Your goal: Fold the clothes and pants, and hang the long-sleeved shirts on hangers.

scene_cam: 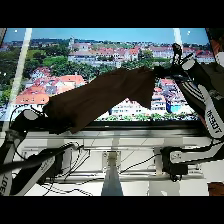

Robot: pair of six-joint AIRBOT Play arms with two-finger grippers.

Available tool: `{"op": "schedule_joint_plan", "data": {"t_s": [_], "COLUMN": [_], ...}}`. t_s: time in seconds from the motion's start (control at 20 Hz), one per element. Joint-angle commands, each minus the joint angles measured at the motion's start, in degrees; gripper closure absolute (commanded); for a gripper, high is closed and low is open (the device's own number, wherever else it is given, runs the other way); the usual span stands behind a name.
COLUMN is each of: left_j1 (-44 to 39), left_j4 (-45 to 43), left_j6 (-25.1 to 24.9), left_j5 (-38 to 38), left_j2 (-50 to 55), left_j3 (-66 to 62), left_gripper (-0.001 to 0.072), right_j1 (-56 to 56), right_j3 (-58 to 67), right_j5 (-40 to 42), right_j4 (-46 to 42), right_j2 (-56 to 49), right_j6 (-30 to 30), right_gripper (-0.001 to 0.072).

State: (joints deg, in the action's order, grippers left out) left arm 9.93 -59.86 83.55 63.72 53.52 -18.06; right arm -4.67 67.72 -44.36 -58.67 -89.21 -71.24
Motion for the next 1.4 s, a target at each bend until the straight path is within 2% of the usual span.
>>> {"op": "schedule_joint_plan", "data": {"t_s": [0.0,0.1,0.15,0.2,0.3,0.45,0.6,0.7,0.8,1.05,1.3,1.35], "left_j1": [-0.09,-0.24,-0.17,-0.17,-0.11,1.25,5.31,8.94,12.57,19.28,22.45,22.43], "left_j4": [2.71,11.39,16.41,20.04,22.34,22.21,22.25,22.23,22.23,21.73,17.22,15.5], "left_j6": [-3.78,-13.99,-19.93,-24.35,-27.8,-28.33,-28.3,-28.3,-28.3,-28.33,-28.28,-26.95], "left_j5": [-6.14,-5.16,-4.22,-3.48,-2.45,-0.44,-0.59,-2.36,-7.3,-24.63,-29.94,-29.88], "left_j2": [5.42,8.46,9.11,9.09,8.39,6.1,2.91,0.48,-2.89,-15.58,-24.57,-25.14], "left_j3": [1.31,1.29,0.96,0.02,-5.31,-21.7,-43.52,-56.22,-64.65,-67.84,-67.84,-67.84], "left_gripper": [0.0354,0.0536,0.0686,0.069,0.069,0.0691,0.0692,0.0691,0.0692,0.0691,0.0692,0.0693], "right_j1": [0.07,0.07,0.07,0.07,0.07,0.07,0.07,0.07,0.07,0.07,0.07,0.07], "right_j3": [0.09,0.17,0.74,1.79,5.51,13.57,21.73,27.12,32.26,41.09,42.25,42.25], "right_j5": [-0.2,-0.66,-1.86,-3.39,-6.88,-10.64,-10.69,-10.6,-10.56,-10.6,-10.71,-10.32], "right_j4": [0.02,0.04,0.02,0.0,-0.07,-0.09,-0.13,-0.24,-0.22,-0.11,-0.09,-0.52], "right_j2": [0.0,0.13,0.44,0.87,2.25,6.51,12.96,17.75,22.77,35.65,46.03,46.88], "right_j6": [-0.04,-0.04,-0.02,-0.02,0.04,0.44,0.52,2.49,3.82,3.89,3.89,3.89], "right_gripper": [0.0699,0.07,0.0699,0.0699,0.07,0.07,0.07,0.0699,0.0699,0.07,0.07,0.0701]}}
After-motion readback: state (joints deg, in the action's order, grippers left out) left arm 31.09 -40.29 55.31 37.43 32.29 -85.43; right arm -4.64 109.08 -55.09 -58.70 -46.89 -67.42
